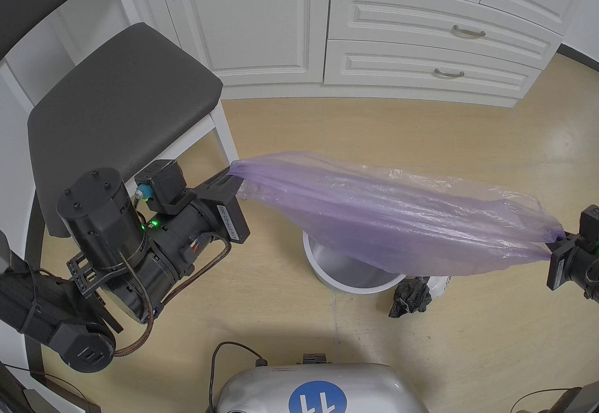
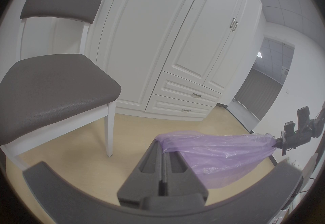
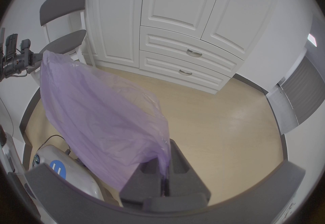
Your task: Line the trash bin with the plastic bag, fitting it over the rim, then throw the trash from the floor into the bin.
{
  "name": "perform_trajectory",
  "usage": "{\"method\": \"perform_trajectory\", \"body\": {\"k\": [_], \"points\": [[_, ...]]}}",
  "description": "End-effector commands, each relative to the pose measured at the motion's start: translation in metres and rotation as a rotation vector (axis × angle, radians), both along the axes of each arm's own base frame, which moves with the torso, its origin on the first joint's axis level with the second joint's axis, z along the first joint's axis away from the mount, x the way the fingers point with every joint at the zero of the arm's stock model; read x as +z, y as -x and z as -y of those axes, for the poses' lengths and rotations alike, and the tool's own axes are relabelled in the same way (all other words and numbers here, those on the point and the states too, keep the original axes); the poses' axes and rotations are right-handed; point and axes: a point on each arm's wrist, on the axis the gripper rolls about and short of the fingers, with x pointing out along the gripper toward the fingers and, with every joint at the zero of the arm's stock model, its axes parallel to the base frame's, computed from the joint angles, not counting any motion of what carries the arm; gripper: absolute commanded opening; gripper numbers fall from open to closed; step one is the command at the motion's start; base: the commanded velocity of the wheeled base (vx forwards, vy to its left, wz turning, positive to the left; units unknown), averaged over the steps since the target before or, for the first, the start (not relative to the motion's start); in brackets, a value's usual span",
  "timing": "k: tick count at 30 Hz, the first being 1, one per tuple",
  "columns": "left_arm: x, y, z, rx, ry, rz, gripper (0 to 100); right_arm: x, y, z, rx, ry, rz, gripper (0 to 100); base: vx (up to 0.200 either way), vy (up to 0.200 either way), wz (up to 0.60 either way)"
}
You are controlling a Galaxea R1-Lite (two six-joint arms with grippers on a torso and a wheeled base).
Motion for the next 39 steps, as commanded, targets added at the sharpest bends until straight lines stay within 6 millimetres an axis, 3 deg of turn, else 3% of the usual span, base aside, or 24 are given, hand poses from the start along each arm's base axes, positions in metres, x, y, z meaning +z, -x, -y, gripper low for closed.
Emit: {"method": "perform_trajectory", "body": {"k": [1, 17, 28, 34, 35, 39], "points": [[0.0, 0.001, 0.001, -0.002, 0.002, 0.001, 0, -0.001, 0.0, 0.0, 0.005, 0.004, -0.002, 0, 0.0, 0.0, 0.0], [0.002, 0.002, 0.004, -0.012, 0.0, 0.013, 0, -0.001, -0.002, -0.001, 0.007, 0.004, -0.002, 0, 0.0, 0.0, 0.0], [0.006, 0.019, 0.024, -0.094, 0.036, 0.048, 0, 0.009, -0.004, -0.005, 0.037, -0.041, 0.097, 0, 0.0, 0.0, 0.0], [0.005, 0.024, 0.04, -0.141, 0.069, 0.076, 0, 0.011, -0.006, -0.021, 0.124, -0.127, 0.142, 0, 0.0, 0.0, 0.0], [0.003, 0.028, 0.049, -0.161, 0.096, 0.1, 0, 0.013, -0.006, -0.034, 0.19, -0.202, 0.16, 0, 0.0, 0.0, 0.0], [0.005, 0.033, 0.057, -0.16, 0.137, 0.128, 0, 0.013, -0.006, -0.046, 0.245, -0.252, 0.164, 0, 0.0, 0.0, 0.0]]}}
